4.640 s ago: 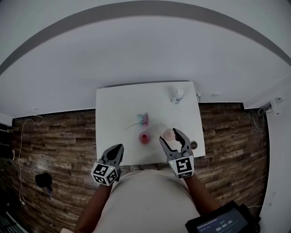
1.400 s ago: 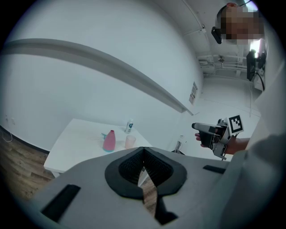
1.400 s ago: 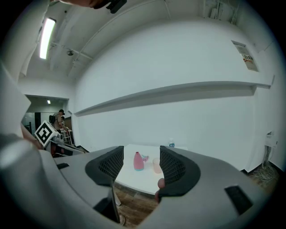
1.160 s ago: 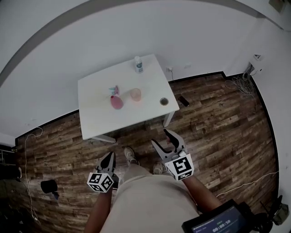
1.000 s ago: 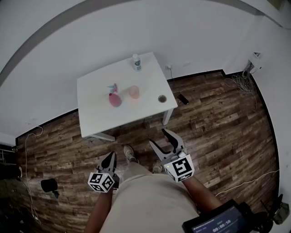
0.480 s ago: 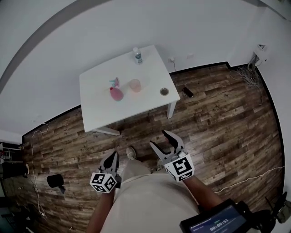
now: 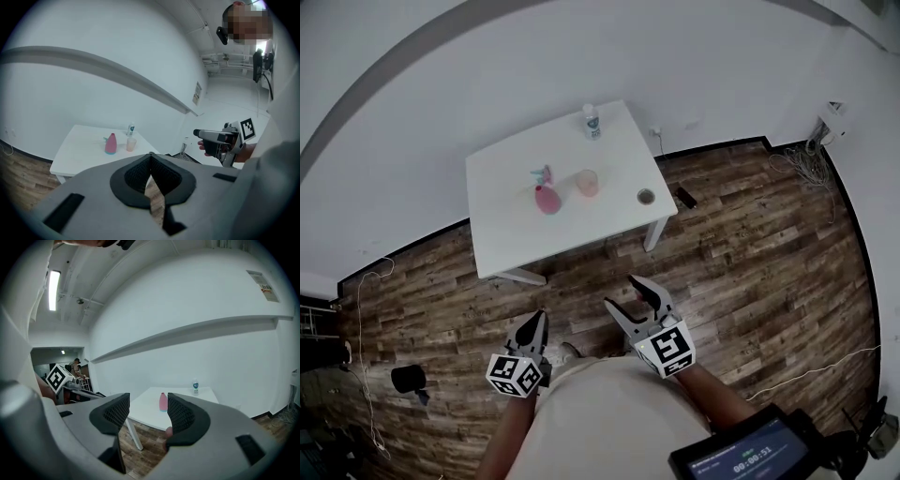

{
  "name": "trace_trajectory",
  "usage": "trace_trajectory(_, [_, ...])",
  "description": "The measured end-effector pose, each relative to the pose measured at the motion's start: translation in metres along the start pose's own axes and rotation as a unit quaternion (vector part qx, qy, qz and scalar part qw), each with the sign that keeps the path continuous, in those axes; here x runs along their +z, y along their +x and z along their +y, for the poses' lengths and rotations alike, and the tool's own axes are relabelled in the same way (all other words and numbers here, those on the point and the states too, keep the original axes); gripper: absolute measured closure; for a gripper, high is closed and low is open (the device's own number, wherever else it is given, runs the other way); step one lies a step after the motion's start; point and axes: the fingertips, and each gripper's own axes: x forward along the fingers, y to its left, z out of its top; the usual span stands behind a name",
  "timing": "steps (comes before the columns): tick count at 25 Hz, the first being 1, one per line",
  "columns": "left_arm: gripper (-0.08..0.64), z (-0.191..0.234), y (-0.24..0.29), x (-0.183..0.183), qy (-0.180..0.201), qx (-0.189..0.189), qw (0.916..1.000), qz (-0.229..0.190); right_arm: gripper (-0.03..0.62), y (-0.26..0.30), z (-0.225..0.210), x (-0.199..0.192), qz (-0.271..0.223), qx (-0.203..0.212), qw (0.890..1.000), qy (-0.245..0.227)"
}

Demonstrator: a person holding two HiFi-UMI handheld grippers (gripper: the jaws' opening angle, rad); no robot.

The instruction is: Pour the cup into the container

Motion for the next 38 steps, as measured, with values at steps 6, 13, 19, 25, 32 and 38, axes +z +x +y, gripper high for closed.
trace_trajectory(6, [0.551,0.043,-0.03,0.018,-0.002,-0.005,0.9998,-0.017,0.333,0.04,0.034,0.021,0.005,0.003,1.0,-0.027])
trace_trajectory(13, [0.551,0.101,-0.072,0.02,-0.019,-0.007,0.9995,-0.025,0.333,0.08,0.082,0.03,0.012,-0.008,0.999,-0.043])
trace_trajectory(19, [0.551,0.132,-0.109,0.01,-0.035,-0.022,0.9985,-0.035,0.333,0.09,0.132,0.026,0.023,-0.019,0.998,-0.047])
trace_trajectory(25, [0.551,0.153,-0.129,-0.008,-0.055,-0.053,0.9967,-0.029,0.333,0.096,0.167,0.021,0.045,-0.044,0.996,-0.056])
trace_trajectory(32, [0.551,0.147,-0.138,-0.032,-0.07,-0.084,0.9939,-0.016,0.333,0.076,0.186,0.026,0.053,-0.067,0.993,-0.082])
trace_trajectory(38, [0.551,0.114,-0.134,-0.03,-0.051,-0.078,0.9952,-0.028,0.333,0.039,0.164,0.016,0.033,-0.07,0.994,-0.071])
